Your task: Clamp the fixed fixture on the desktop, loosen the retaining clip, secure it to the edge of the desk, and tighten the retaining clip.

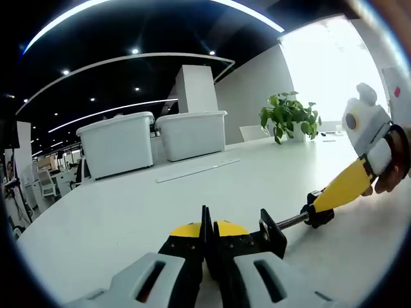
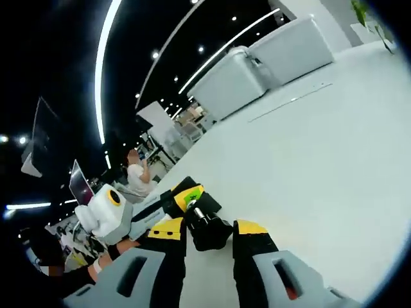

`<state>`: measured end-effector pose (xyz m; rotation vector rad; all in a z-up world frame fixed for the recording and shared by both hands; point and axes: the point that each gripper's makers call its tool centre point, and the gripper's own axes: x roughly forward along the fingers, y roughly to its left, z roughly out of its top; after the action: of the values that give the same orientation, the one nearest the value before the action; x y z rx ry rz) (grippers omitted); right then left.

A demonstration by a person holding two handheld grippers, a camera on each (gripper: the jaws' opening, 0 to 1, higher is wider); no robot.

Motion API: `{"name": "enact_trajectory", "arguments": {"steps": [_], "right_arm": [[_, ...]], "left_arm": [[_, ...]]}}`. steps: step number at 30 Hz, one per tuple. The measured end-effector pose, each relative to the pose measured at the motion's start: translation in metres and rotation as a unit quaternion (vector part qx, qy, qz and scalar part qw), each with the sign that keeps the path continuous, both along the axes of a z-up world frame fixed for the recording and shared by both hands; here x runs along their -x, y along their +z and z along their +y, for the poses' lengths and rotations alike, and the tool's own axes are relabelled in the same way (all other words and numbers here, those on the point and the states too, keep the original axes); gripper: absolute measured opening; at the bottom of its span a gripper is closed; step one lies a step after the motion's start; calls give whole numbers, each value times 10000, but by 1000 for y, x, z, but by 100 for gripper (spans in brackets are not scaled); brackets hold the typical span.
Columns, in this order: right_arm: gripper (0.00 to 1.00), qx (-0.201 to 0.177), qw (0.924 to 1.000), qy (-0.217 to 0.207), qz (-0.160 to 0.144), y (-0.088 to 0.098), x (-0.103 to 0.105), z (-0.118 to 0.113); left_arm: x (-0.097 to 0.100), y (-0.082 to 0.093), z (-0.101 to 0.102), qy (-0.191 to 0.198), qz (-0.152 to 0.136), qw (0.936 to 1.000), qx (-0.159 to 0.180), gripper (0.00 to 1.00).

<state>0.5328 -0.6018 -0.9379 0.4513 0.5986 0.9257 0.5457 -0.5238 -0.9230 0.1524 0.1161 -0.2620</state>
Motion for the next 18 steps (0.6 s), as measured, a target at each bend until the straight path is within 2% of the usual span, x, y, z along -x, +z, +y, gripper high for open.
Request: {"name": "enact_trajectory", "arguments": {"steps": [2,6,7,9,10,11,12,13,14,15,16,18], "right_arm": [[25,-142,9998,22,169,0,6,3],[24,-125,9999,22,107,1,7,3],[24,-50,10000,26,-13,3,7,2],[23,368,9963,161,-764,6,5,2],[23,674,9891,252,-1286,8,6,3],[23,1064,9749,353,-1921,10,9,4],[23,1233,9668,394,-2204,11,10,5],[23,1593,9477,475,-2725,11,12,6],[23,1812,9329,515,-3069,12,13,7],[23,1948,9233,533,-3265,12,14,7],[23,2155,9090,568,-3522,12,15,8],[23,2587,8712,636,-4124,14,18,9]], "left_arm": [[0,0,0,-2,0,10000,5,6],[0,0,0,-1,-3,10000,-1,6],[0,0,0,-2,-6,10000,-4,6],[0,1,0,-1,-5,10000,2,6],[0,1,0,-1,-6,10000,1,6],[0,1,0,-2,-8,10000,1,6],[0,1,0,0,-10,10000,2,6],[0,1,0,2,-14,10000,6,6],[0,1,0,2,-19,10000,10,6],[-1,1,0,3,-21,10000,3,6],[-1,1,0,2,-22,10000,12,6],[-1,1,0,2,-22,10000,13,6]]}}
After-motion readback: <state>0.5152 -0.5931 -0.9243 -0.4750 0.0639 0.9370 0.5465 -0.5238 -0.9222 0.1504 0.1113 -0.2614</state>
